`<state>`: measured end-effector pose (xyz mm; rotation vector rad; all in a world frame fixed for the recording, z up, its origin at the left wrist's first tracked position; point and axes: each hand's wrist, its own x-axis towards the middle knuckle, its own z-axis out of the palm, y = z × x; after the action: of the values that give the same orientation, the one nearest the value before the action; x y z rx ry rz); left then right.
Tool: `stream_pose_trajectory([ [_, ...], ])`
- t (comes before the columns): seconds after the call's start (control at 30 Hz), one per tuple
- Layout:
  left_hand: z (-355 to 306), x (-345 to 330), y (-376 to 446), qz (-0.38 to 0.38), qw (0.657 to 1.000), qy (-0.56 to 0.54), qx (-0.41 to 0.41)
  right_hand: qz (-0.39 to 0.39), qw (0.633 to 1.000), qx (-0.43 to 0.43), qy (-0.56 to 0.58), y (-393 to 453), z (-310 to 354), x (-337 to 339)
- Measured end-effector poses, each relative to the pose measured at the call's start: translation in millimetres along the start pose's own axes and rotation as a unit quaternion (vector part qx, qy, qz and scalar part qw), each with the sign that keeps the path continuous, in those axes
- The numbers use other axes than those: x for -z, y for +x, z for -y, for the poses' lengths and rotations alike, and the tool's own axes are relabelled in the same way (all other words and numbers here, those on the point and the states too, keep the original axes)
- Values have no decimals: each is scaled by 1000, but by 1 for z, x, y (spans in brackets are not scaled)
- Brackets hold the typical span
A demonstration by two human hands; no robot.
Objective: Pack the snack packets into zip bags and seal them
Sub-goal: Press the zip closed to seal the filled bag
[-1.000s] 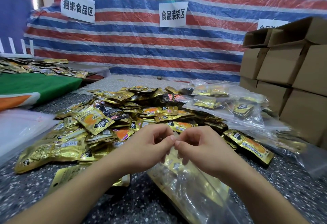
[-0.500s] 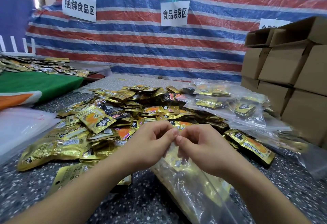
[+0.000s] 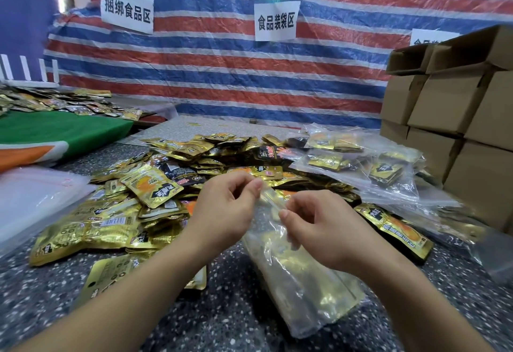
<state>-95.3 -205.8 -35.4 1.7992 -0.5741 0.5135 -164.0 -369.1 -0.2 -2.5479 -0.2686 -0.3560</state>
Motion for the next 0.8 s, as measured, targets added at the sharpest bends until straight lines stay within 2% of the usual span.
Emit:
stream_pose_trajectory([
  [0.17,9,7,10,-45,999,-8,25,12,999,1,-49,-2,-2,1],
  [0.37,19,14,20,-102,993,-21,49,29,999,-1,-45,-7,-7,7],
  [0.53,23,15,23,-104,993,-18,56,32,997,4,-64,-9,-15,11],
  [0.8,27,20,25,-112,991,-23,63,32,999,-2,-17,-14,-21,17],
])
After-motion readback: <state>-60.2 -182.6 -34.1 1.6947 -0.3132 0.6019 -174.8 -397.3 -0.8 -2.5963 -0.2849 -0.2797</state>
